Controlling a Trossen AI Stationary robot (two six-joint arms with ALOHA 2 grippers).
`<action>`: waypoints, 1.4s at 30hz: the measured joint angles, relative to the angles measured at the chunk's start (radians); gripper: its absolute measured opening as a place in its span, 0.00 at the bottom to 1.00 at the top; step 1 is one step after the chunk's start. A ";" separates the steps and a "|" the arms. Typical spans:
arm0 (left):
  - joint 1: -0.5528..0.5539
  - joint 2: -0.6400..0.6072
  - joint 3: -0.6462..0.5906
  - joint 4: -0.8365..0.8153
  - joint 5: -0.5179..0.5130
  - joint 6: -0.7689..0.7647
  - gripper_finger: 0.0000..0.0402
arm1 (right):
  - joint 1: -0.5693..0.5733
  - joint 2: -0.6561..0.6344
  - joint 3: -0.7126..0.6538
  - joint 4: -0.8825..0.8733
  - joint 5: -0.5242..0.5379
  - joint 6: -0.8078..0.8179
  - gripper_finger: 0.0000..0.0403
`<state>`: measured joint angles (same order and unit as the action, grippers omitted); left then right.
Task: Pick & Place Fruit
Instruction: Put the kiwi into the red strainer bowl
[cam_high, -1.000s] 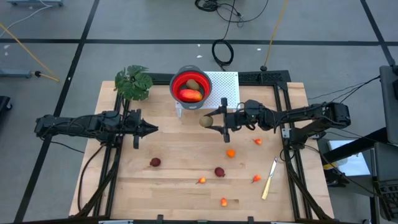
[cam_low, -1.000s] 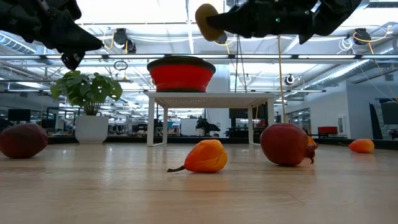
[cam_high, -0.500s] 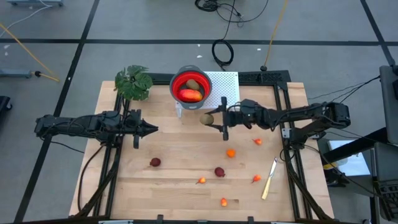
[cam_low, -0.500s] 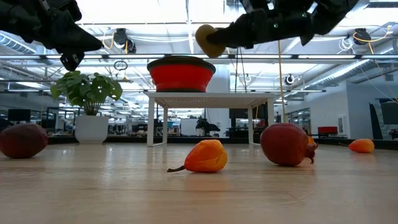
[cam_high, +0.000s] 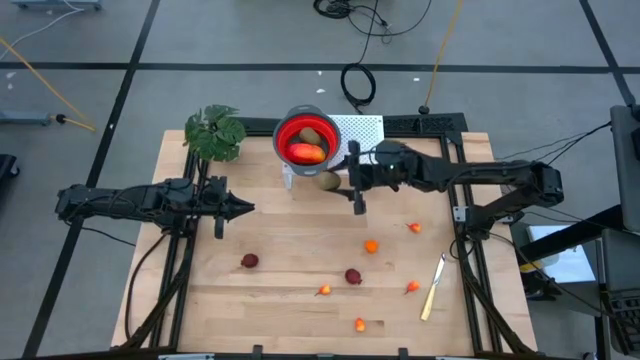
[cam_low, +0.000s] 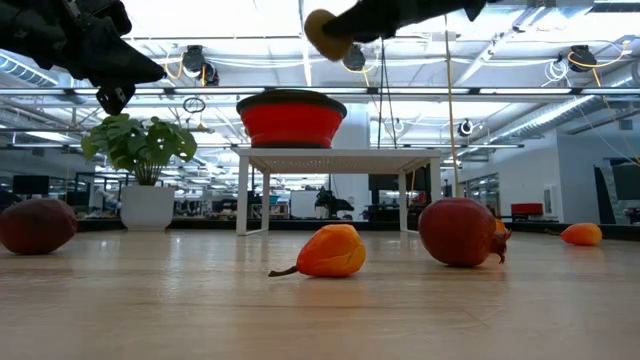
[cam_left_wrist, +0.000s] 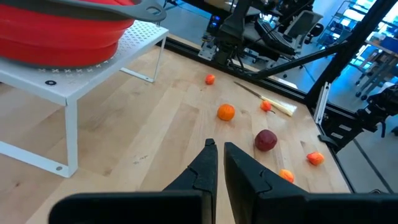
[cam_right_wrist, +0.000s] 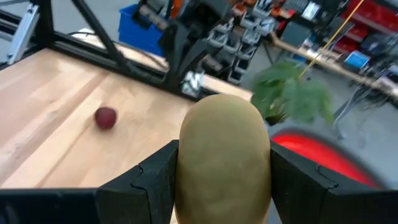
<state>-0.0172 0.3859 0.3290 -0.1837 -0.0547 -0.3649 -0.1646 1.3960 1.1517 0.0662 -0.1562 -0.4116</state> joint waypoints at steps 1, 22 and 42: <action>0.000 0.000 0.000 0.000 0.000 0.000 0.06 | -0.005 0.000 0.016 -0.008 0.000 -0.011 0.51; 0.000 0.000 0.000 0.001 0.000 -0.007 0.06 | -0.276 0.000 0.105 0.041 -0.008 -0.020 0.51; 0.000 0.000 0.000 0.002 0.001 -0.006 0.06 | -0.304 0.045 0.105 0.072 -0.084 0.000 0.51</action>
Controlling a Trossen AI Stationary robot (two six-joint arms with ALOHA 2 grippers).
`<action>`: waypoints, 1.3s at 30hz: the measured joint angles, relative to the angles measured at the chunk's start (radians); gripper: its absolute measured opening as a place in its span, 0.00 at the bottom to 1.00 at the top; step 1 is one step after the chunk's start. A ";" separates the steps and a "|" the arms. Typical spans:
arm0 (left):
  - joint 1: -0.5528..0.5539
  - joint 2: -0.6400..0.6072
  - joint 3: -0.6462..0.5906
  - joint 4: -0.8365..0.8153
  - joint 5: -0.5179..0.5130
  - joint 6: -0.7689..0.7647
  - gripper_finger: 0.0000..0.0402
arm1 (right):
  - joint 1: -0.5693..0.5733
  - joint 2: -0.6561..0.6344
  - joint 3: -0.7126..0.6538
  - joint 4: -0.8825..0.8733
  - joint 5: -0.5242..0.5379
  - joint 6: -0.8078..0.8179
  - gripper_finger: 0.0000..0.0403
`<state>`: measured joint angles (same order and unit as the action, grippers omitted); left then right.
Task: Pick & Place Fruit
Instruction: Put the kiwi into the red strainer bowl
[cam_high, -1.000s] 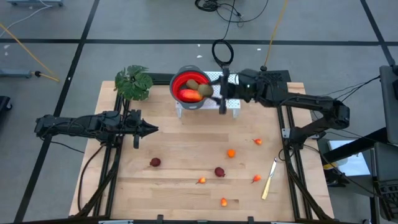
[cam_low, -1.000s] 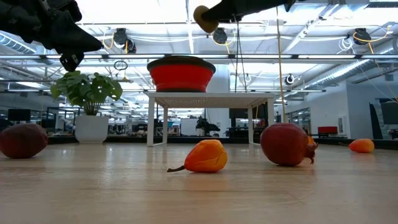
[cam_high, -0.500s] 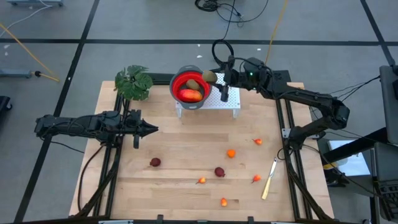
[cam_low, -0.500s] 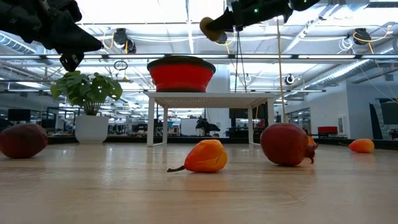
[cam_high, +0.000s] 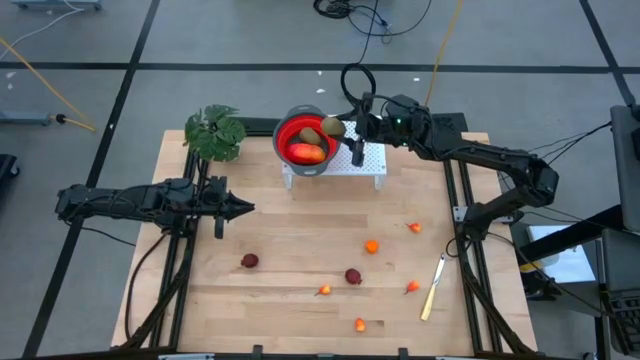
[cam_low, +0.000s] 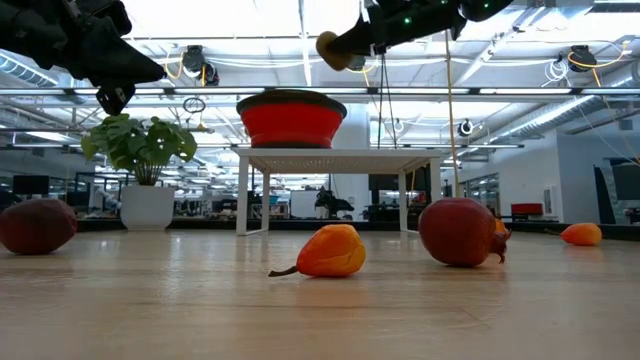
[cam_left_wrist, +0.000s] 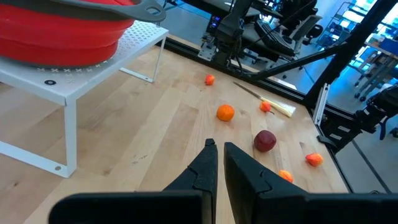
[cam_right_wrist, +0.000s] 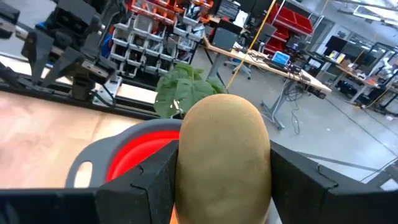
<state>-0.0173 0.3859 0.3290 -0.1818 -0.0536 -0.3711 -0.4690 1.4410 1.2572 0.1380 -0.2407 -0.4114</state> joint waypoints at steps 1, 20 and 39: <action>0.000 0.000 0.000 0.000 0.000 0.000 0.06 | 0.000 0.000 0.000 0.000 0.000 0.010 0.51; 0.000 0.000 0.000 0.000 0.000 0.000 0.06 | 0.013 0.000 0.000 0.015 0.002 0.031 0.51; 0.000 0.000 0.000 0.000 0.000 0.000 0.06 | 0.011 0.141 -0.001 0.137 0.000 0.063 0.51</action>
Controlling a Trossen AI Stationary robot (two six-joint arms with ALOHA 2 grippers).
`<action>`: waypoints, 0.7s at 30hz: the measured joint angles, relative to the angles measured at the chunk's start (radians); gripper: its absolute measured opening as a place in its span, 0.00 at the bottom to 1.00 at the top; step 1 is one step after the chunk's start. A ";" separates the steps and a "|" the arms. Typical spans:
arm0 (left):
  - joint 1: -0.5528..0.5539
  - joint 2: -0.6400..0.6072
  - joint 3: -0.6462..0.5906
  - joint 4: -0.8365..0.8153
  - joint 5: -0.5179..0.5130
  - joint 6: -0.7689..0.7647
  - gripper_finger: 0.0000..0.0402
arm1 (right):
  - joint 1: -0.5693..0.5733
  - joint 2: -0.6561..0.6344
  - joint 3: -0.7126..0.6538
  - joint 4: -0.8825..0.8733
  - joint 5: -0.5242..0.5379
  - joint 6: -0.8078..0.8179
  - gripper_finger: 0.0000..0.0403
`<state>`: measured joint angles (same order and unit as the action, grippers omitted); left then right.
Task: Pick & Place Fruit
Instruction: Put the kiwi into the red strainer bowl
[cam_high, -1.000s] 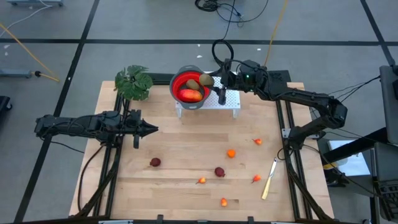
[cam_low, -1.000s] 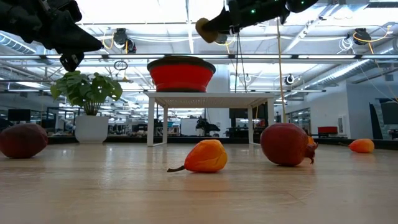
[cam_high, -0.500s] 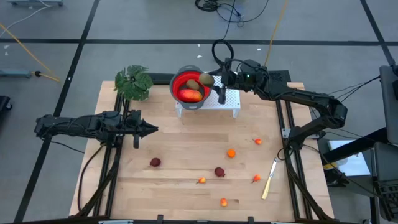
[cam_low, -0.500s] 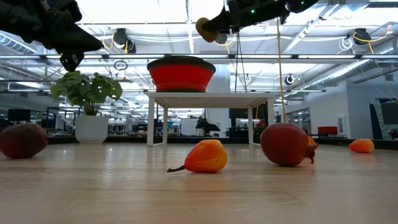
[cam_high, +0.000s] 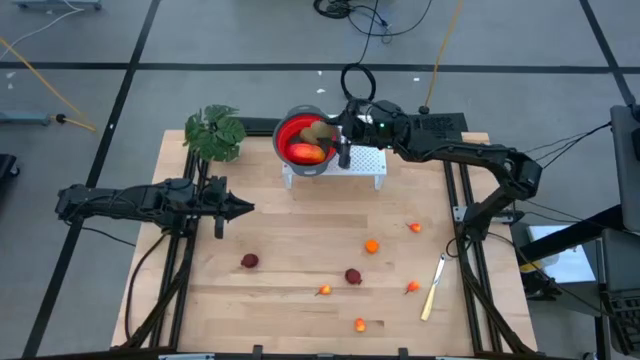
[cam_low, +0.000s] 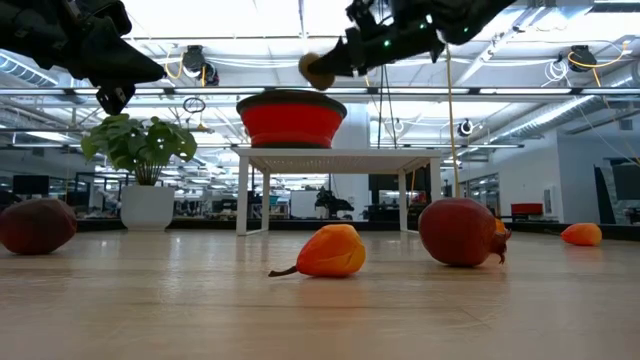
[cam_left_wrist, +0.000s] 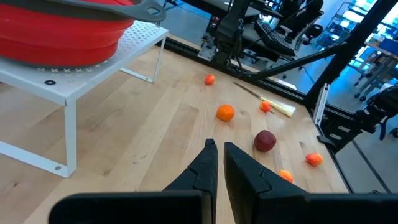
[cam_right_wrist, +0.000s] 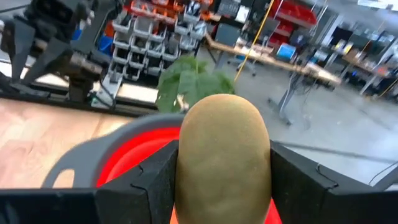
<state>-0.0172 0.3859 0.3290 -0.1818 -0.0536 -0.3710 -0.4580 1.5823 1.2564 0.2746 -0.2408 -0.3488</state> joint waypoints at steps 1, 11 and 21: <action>0.000 0.000 0.000 0.000 0.000 0.000 0.06 | -0.001 0.011 0.000 -0.002 -0.001 0.012 0.51; 0.000 0.000 0.000 0.000 0.000 0.000 0.06 | -0.005 0.049 0.004 -0.006 -0.027 0.135 0.51; 0.000 0.000 0.000 0.000 0.000 0.000 0.06 | -0.005 0.049 0.093 -0.202 -0.027 0.184 0.51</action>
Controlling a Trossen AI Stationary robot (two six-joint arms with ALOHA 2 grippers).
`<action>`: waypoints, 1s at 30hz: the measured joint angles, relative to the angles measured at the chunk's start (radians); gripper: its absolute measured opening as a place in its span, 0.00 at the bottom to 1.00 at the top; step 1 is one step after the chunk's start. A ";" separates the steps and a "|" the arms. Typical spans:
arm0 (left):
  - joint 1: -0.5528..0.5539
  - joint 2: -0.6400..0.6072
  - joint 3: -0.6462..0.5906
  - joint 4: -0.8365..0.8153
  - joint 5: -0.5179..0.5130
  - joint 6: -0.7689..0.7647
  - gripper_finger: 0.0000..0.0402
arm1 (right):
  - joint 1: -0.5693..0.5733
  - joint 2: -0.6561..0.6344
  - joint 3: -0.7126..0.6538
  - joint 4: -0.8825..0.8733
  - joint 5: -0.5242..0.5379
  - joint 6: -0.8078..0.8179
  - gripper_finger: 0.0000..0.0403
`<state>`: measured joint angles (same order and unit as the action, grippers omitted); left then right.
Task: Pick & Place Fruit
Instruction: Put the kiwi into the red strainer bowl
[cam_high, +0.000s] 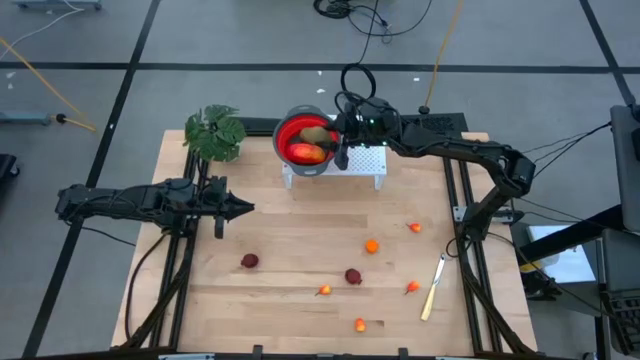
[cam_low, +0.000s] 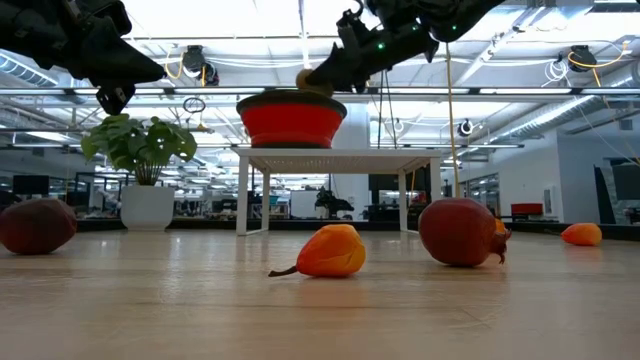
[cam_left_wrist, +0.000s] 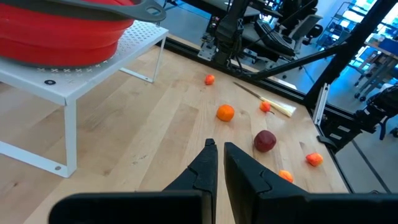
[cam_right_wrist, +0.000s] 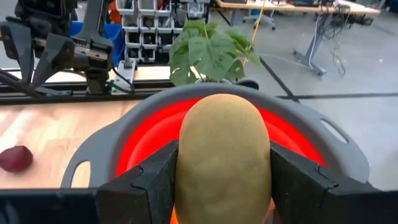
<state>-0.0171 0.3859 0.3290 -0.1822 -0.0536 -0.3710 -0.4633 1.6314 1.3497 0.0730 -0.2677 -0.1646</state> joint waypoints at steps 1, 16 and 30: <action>0.000 0.000 0.000 0.000 0.000 0.000 0.06 | 0.000 0.000 0.000 -0.005 0.000 0.007 0.51; 0.000 0.000 0.000 0.000 0.000 0.000 0.06 | 0.007 0.000 0.000 -0.025 -0.027 0.041 0.50; 0.000 0.000 0.000 0.000 0.000 0.000 0.06 | 0.017 0.000 0.001 0.058 -0.130 0.100 0.50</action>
<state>-0.0171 0.3859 0.3290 -0.1822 -0.0536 -0.3710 -0.4463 1.6310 1.3510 0.1308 -0.3977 -0.0645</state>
